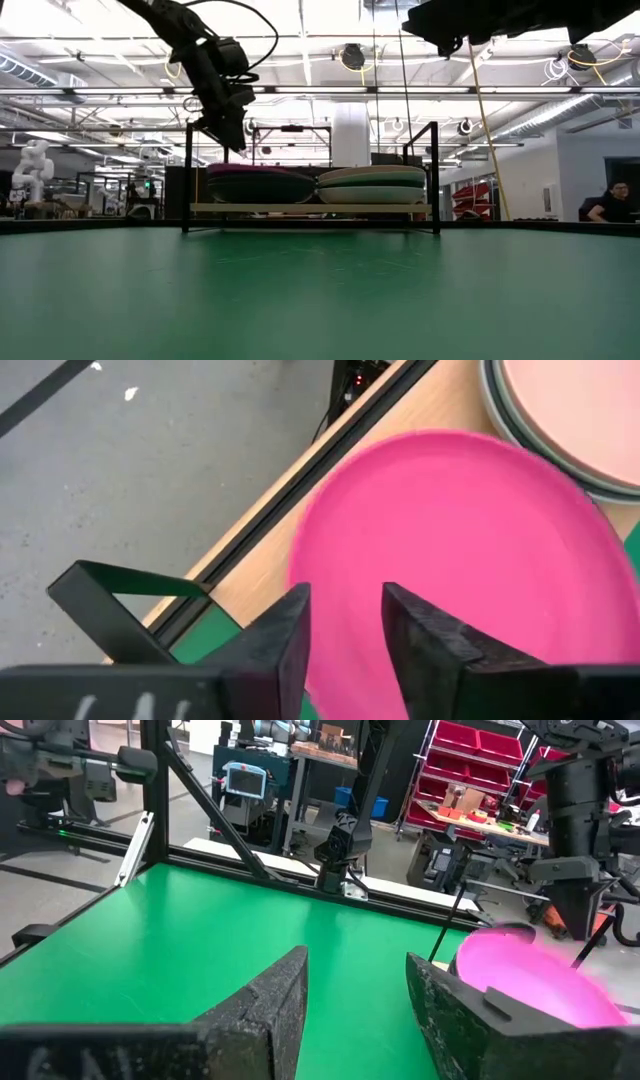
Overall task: Place and stack plates onto a shelf
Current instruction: Return to Home Position
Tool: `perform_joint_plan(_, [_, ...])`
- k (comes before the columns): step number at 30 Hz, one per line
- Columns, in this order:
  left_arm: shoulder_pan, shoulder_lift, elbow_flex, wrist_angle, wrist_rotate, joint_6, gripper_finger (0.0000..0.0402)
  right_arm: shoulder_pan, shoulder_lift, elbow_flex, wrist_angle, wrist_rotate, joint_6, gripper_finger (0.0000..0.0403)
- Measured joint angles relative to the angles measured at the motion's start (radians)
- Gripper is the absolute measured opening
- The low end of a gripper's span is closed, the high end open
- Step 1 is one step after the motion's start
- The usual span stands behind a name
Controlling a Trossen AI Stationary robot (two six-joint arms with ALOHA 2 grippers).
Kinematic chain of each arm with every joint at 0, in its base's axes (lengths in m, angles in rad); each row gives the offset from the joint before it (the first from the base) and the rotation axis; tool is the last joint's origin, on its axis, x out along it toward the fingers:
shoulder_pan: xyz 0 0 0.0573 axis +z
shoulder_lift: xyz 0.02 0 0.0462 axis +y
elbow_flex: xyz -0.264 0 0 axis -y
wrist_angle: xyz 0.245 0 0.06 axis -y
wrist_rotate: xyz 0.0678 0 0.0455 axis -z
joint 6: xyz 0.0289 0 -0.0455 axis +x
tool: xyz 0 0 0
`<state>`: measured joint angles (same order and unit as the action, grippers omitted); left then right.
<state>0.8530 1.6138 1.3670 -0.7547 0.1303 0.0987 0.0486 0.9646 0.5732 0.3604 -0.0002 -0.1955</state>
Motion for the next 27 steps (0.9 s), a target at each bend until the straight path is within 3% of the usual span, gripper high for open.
perform_joint_plan(6, [-0.006, -0.041, 0.0, -0.003, 0.007, 0.003, 0.0144, 0.0, -0.004, 0.0, -0.003, 0.0, 0.0, 0.0151])
perform_joint_plan(11, [-0.017, -0.17, 0.0, 0.006, 0.018, 0.044, 0.0143, 0.0, -0.063, 0.0, -0.049, 0.0, -0.001, 0.0151])
perform_joint_plan(17, [-0.101, -0.396, -0.005, 0.047, 0.094, 0.076, 0.0091, -0.003, -0.232, 0.0, -0.189, 0.003, -0.031, 0.015])
perform_joint_plan(21, [-0.182, -0.532, -0.079, 0.124, 0.112, 0.043, 0.0065, -0.003, -0.348, -0.047, -0.192, 0.002, -0.044, 0.015])
perform_joint_plan(27, [-0.31, -0.75, -0.289, 0.305, 0.108, -0.034, 0.0027, -0.003, -0.535, -0.178, -0.136, 0.03, -0.061, 0.015])
